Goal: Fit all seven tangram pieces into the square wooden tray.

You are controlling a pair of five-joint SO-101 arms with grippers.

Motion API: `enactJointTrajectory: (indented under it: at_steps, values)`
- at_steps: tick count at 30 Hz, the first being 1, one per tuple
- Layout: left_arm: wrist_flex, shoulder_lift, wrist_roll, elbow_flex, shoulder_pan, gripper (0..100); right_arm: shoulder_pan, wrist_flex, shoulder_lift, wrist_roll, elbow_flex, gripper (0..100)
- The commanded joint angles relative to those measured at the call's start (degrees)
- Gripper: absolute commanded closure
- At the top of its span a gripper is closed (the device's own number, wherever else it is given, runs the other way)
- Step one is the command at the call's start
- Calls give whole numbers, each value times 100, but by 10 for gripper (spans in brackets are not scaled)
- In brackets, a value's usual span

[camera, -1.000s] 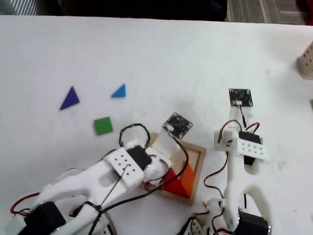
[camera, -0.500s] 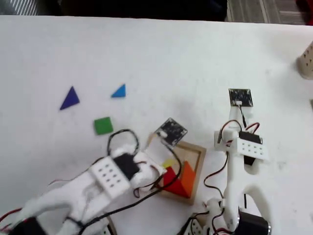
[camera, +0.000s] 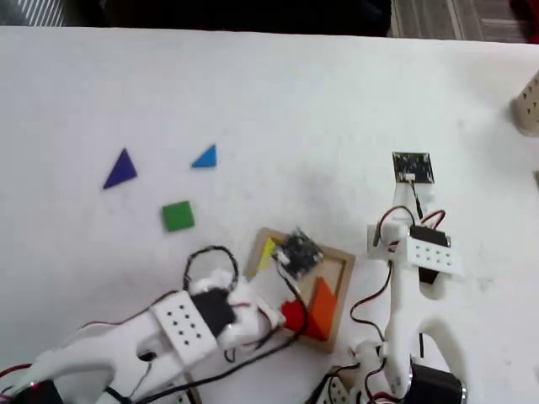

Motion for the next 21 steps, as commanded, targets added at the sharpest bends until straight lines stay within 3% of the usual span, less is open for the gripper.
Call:
enactJointTrajectory:
  at_steps: [1, 5, 13, 21]
  values:
    - [-114, 31, -281, 35, 875, 978, -66, -66, -127, 53, -149, 981]
    - [-352, 75, -281, 53, 963, 978, -66, -66, -127, 53, -149, 981]
    - [-791, 84, -273, 53, -127, 978, -66, -66, -127, 53, -149, 981]
    - [-756, 92, -79, 70, -180, 978, -57, -66, -127, 53, -149, 981]
